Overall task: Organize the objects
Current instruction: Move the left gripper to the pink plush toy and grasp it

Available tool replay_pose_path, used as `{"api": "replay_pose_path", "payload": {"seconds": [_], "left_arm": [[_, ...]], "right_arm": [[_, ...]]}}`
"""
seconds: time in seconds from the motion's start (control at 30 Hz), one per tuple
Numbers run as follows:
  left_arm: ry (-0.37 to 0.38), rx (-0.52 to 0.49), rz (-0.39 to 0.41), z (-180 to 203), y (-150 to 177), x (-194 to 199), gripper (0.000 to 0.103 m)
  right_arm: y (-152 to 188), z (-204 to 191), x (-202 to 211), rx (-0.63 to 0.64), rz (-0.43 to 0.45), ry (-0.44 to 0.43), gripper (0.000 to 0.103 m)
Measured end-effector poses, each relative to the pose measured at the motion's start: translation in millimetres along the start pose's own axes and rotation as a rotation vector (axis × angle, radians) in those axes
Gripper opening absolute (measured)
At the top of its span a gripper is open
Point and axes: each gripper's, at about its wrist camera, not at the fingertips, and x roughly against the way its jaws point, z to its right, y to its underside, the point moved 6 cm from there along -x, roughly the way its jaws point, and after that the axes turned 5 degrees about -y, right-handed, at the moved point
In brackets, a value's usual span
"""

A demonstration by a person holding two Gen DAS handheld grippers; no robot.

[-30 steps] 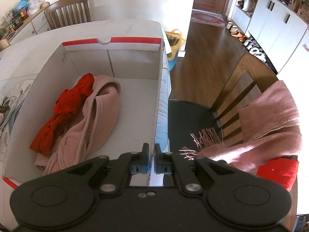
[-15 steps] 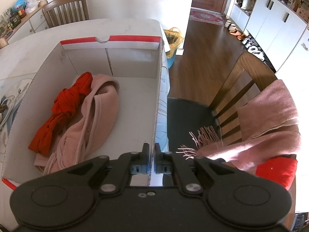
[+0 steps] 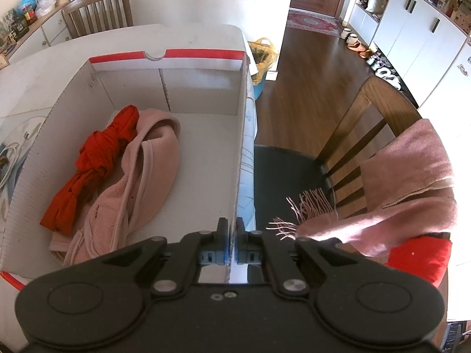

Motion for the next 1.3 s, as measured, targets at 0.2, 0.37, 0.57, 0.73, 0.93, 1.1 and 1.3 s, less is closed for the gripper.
{"api": "replay_pose_path", "payload": {"seconds": [0.2,0.37,0.57,0.73,0.93,1.1,1.3], "left_arm": [[-0.019,0.025,-0.003,-10.5,-0.8,-8.2,0.103],[-0.021,0.055,-0.058,-15.5,12.2,-28.8,0.103],[-0.060,0.047,-0.077,-16.6,21.3,-43.0,0.103],[-0.075,0.055,-0.067,-20.5,22.9,-45.2,0.103],[-0.074,0.062,-0.046,-21.6,22.3,-42.1,0.101],[-0.067,0.053,-0.031,-19.1,22.0,-35.7,0.086],[-0.045,0.045,-0.014,-17.6,20.5,-23.6,0.065]], "right_arm": [[0.2,-1.2,-0.7,-0.001,-0.003,0.001,0.003],[1.2,-2.0,-1.0,-0.003,-0.004,0.001,0.003],[1.6,-1.4,-0.9,-0.005,-0.006,0.002,0.003],[1.7,-1.5,-0.4,-0.002,-0.006,0.002,0.003],[2.2,-1.4,-0.3,-0.002,-0.006,0.003,0.003],[2.5,-0.4,0.1,0.003,-0.007,0.005,0.003],[3.2,0.3,0.2,0.009,-0.007,0.008,0.003]]}}
